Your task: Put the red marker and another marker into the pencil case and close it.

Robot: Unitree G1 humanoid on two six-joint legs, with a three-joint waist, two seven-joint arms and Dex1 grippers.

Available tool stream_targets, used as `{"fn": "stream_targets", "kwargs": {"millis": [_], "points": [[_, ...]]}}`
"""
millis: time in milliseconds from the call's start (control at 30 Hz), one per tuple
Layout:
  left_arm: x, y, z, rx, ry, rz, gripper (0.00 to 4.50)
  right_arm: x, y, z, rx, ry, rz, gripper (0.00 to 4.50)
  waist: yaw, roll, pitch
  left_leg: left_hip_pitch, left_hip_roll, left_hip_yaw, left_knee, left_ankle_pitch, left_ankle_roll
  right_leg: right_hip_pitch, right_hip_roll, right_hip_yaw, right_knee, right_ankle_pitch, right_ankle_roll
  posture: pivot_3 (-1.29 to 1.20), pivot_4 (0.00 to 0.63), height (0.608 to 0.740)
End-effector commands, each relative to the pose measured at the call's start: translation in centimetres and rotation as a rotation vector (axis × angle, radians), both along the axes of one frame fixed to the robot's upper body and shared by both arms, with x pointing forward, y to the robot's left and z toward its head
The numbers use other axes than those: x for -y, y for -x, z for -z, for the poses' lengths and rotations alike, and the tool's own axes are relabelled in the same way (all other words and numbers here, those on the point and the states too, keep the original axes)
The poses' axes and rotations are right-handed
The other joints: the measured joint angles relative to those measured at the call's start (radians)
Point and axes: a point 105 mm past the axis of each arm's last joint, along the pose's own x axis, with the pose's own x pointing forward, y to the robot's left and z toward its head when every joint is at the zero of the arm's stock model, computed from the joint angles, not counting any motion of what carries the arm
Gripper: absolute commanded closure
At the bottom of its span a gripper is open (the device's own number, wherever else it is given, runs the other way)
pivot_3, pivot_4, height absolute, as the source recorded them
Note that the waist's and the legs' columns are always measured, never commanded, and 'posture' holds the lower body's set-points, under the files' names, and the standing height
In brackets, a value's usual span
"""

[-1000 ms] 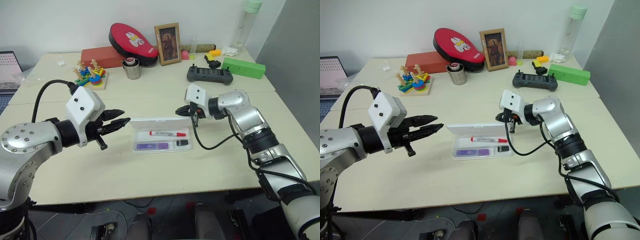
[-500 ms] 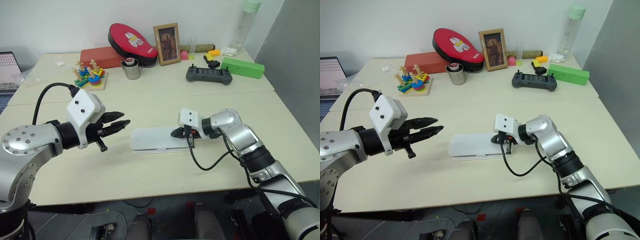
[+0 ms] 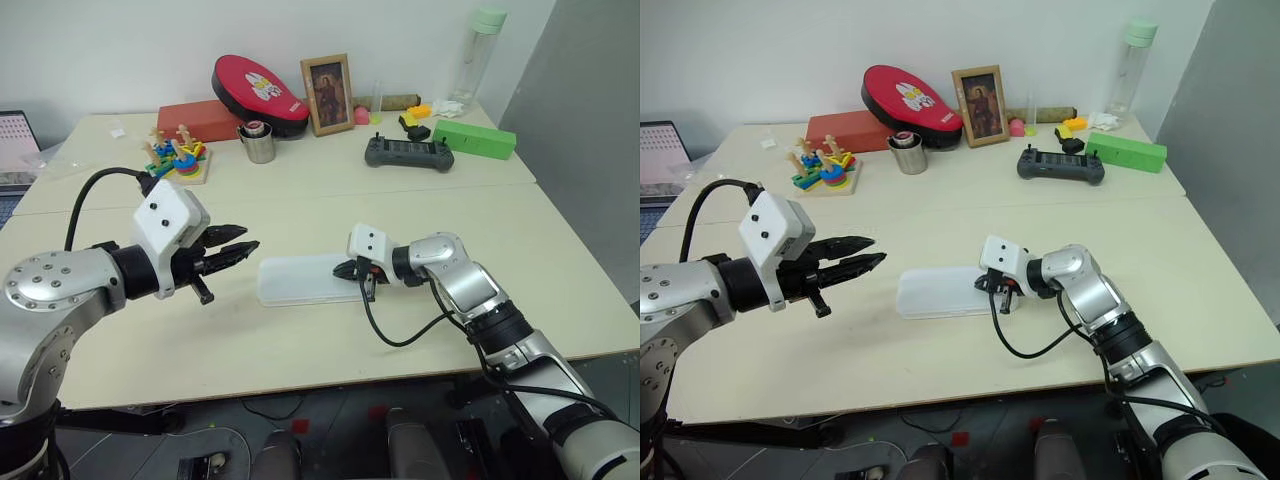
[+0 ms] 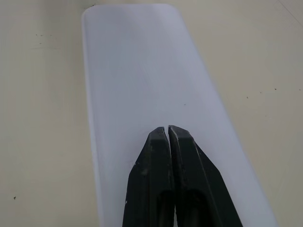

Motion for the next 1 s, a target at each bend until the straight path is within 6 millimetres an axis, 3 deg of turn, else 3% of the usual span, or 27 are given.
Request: {"fn": "stream_targets", "kwargs": {"millis": [33, 133, 367, 500, 833, 1000], "points": [[-0.6, 0.0, 0.4, 0.023, 0.005, -0.036, 3.27, 0.0, 0.0, -2.0, 0.004, -0.039, 0.027, 4.44, 0.0, 0.0, 0.0, 0.0, 0.0, 0.0, 0.0, 0.0, 0.0, 0.0, 0.0, 0.0, 0.0, 0.0, 0.0, 0.0, 0.15, 0.74], [-1.2, -0.1, 1.4, 0.033, 0.079, -0.103, 3.27, 0.5, 0.3, -5.6, 0.044, -0.122, 0.051, 4.44, 0.004, 0.002, 0.001, -0.003, 0.0, 0.0, -0.001, 0.0, 0.0, -0.003, 0.0, 0.0, -0.001, 0.001, 0.001, 0.0, 0.15, 0.74], [-3.2, -0.9, 3.2, 0.07, 0.218, -0.292, 3.27, 3.3, 1.0, -8.3, 0.081, -0.252, 0.157, 4.44, 0.015, 0.001, 0.001, -0.012, 0.0, -0.001, -0.003, 0.0, 0.0, -0.01, 0.0, -0.001, -0.004, 0.005, -0.004, 0.0, 0.15, 0.74], [-4.3, -1.4, 3.0, 0.133, 0.319, -0.399, 3.27, 5.3, 1.3, -7.7, 0.037, -0.301, 0.283, 4.44, 0.026, 0.0, 0.001, -0.013, 0.0, -0.001, -0.004, -0.001, 0.0, -0.01, 0.0, -0.001, -0.005, 0.004, -0.005, 0.0, 0.15, 0.74], [-6.9, -1.7, 6.0, 0.14, 0.345, -0.61, 3.27, 10.1, 0.0, -5.7, 0.045, -0.402, 0.695, 4.44, 0.033, -0.001, 0.001, -0.012, 0.0, 0.0, -0.002, -0.001, -0.001, -0.01, 0.0, -0.001, -0.003, 0.002, 0.0, 0.0, 0.15, 0.74], [-7.8, -1.3, 7.3, 0.144, 0.368, -0.7, 3.27, 12.5, -0.1, -3.5, 0.05, -0.431, 0.913, 4.44, 0.034, -0.001, 0.001, -0.012, 0.0, 0.0, -0.002, -0.001, -0.001, -0.01, 0.0, -0.001, -0.003, 0.002, 0.001, 0.0, 0.15, 0.74]]}}
